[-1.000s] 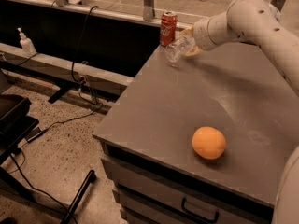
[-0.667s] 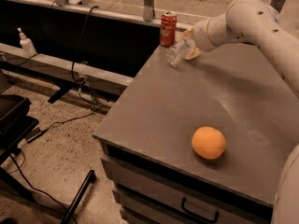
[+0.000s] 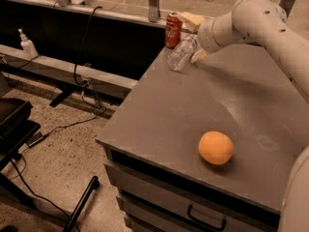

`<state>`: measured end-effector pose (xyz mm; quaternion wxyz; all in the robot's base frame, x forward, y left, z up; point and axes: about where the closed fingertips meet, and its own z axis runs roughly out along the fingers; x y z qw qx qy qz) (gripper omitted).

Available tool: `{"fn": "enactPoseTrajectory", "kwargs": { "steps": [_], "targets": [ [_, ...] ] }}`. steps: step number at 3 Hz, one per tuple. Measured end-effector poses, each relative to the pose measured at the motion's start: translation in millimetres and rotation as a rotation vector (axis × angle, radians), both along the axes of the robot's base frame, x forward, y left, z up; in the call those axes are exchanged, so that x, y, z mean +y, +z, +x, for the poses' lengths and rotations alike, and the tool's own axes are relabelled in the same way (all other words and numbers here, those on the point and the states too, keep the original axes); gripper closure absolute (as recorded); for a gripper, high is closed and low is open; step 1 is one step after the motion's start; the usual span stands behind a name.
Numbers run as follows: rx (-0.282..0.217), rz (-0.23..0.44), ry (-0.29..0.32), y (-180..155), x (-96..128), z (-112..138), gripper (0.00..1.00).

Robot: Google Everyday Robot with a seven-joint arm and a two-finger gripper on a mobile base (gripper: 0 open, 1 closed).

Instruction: Move water bottle near coke can

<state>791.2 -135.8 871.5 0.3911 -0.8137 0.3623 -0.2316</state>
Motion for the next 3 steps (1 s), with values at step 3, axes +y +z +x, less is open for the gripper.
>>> {"fn": "enactPoseTrajectory", "kwargs": {
  "steps": [3],
  "targets": [
    [0.0,0.0,0.0,4.4,0.0,0.0,0.0]
  ]
}}
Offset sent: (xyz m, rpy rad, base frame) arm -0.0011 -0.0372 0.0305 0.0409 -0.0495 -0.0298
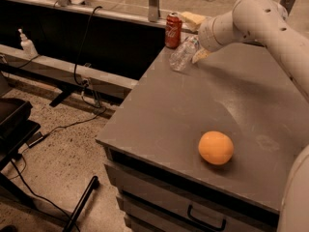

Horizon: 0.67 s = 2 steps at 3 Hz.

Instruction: Move water bottle near coke can

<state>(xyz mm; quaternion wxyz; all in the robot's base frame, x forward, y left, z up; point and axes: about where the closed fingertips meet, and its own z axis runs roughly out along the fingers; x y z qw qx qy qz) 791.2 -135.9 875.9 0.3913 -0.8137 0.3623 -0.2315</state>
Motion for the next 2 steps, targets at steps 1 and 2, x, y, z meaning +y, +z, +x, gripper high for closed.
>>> {"fn": "enactPoseTrajectory", "kwargs": {
  "steps": [1,2],
  "targets": [
    [0.0,0.0,0.0,0.3,0.0,0.0,0.0],
    [0.0,0.0,0.0,1.1,0.1,0.0,0.0]
  ]
}}
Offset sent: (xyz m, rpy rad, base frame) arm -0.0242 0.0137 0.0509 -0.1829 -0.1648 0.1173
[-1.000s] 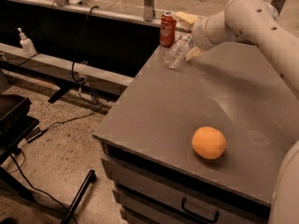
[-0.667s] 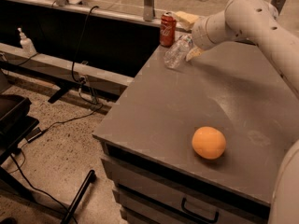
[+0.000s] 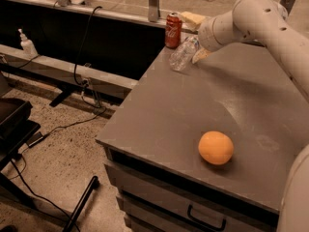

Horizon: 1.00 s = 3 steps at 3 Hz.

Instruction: Move water bottle near coke can

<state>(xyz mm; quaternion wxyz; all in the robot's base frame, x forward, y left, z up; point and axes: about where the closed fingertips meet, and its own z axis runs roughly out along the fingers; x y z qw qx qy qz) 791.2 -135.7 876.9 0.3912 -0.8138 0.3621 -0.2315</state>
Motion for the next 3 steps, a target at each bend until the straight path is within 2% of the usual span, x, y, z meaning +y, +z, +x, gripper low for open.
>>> {"fn": "enactPoseTrajectory", "kwargs": {
  "steps": [1,3],
  "targets": [
    [0.0,0.0,0.0,0.2,0.0,0.0,0.0],
    [0.0,0.0,0.0,0.6,0.0,0.1,0.12]
  ]
}}
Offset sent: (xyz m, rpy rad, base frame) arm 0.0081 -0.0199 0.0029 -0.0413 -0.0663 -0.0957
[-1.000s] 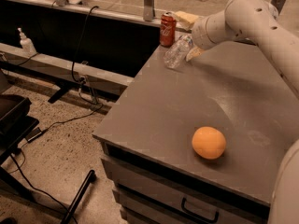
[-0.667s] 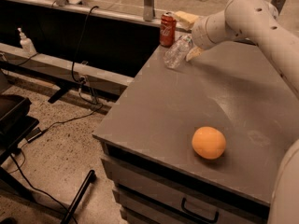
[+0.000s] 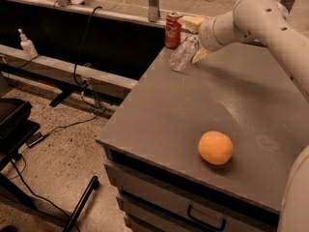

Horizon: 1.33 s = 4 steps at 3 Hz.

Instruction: Move water bottle near coke can

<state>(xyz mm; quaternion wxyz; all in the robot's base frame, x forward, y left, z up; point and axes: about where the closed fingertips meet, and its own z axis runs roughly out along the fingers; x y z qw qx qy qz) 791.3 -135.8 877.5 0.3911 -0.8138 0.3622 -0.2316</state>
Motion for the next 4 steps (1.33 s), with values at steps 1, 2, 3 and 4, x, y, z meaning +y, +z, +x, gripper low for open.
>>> {"fn": "enactPoseTrajectory", "kwargs": {
  "steps": [1,2,3,4],
  "targets": [
    [0.0,0.0,0.0,1.3,0.0,0.0,0.11],
    [0.0,0.0,0.0,1.8,-0.1,0.0,0.14],
    [0.0,0.0,0.0,1.9,-0.1,0.0,0.21],
    [-0.06,-0.031,-0.059,20.5,-14.8,-6.3,0.21]
  ]
}}
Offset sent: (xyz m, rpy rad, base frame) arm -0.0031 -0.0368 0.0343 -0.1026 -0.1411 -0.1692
